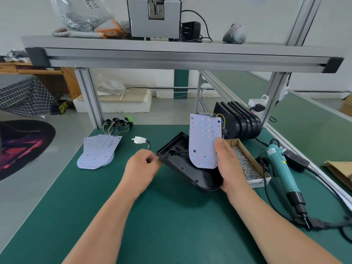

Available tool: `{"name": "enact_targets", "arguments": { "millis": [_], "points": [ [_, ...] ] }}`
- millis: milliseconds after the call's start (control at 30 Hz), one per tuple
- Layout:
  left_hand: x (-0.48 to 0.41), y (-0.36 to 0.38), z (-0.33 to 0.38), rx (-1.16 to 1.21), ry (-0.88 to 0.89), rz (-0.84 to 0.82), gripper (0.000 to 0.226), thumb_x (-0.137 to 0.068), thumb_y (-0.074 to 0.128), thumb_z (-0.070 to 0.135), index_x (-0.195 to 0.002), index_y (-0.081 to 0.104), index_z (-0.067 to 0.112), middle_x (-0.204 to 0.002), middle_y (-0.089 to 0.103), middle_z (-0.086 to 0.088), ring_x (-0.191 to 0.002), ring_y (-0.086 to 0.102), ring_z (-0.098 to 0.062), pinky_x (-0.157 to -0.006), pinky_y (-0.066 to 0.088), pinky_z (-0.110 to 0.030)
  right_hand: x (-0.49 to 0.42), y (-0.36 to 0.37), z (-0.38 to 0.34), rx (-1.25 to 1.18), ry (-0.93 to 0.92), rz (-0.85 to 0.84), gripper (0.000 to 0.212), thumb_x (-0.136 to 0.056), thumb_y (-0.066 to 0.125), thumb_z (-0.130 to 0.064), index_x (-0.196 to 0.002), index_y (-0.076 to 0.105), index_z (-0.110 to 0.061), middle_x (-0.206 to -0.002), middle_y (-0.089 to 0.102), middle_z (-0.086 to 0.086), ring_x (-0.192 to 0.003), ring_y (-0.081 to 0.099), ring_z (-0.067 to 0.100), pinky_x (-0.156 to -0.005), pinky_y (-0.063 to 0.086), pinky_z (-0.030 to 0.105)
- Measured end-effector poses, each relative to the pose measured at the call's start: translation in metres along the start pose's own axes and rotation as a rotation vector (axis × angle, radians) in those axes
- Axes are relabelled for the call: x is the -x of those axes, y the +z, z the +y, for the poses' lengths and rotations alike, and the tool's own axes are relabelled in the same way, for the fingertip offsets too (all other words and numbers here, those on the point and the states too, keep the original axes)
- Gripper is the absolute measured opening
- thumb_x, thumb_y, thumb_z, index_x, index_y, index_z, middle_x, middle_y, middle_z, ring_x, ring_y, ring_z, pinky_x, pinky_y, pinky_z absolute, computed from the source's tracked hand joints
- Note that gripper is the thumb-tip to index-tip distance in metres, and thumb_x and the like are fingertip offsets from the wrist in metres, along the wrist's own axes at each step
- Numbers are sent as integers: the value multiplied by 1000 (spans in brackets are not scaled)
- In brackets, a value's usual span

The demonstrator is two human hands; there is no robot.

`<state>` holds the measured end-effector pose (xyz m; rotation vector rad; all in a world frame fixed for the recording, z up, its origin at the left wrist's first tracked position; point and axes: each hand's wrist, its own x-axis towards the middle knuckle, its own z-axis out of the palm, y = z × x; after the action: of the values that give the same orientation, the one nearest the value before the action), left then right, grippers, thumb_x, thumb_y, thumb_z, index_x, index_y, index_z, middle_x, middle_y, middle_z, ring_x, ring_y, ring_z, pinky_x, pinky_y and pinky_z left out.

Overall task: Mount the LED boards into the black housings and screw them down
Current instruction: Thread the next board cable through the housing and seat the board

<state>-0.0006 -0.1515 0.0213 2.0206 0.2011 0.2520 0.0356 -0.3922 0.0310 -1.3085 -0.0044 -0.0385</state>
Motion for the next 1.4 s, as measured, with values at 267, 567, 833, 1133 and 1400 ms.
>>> {"name": "enact_targets", "arguments": {
  "millis": [267,567,833,1133,1400],
  "points": [
    [-2,13,1,544,-91,103,51,-84,73,0,-64,34,26,-74,75,-1,-84,80,-35,-60,52,-27,4,3,-2,46,-58,-26,31,-110,48,-44,-120,73,-28,-125,76,-5,-116,72,15,-83,59,24],
    [-12,19,-5,1027,-196,70,36,-95,41,-17,-97,59,14,-75,58,1,-58,58,-11,-70,63,-39,5,1,-3,-47,21,-58,37,-111,47,-43,-134,67,-22,-128,75,-1,-119,72,20,-97,59,39],
    [0,8,1,189,55,-95,38,-80,48,14,-95,76,35,-60,55,11,-55,38,-13,-50,35,-25,3,-4,-3,-38,43,-69,42,-109,47,-48,-136,67,-22,-128,75,1,-118,72,21,-87,63,33],
    [-2,1,-4,220,104,-256,32,-96,63,41,-82,60,12,-67,43,4,-64,31,-20,-57,27,-31,3,-5,-2,-69,30,-89,41,-108,50,-51,-131,71,-25,-132,73,4,-120,71,24,-84,62,32],
    [-2,2,-2,188,12,-144,66,-75,64,71,-83,57,6,-71,27,-4,-67,22,-27,-55,19,-30,4,0,-4,-83,2,-82,45,-99,55,-57,-129,72,-28,-132,73,1,-122,70,19,-93,61,35]
  ]
}}
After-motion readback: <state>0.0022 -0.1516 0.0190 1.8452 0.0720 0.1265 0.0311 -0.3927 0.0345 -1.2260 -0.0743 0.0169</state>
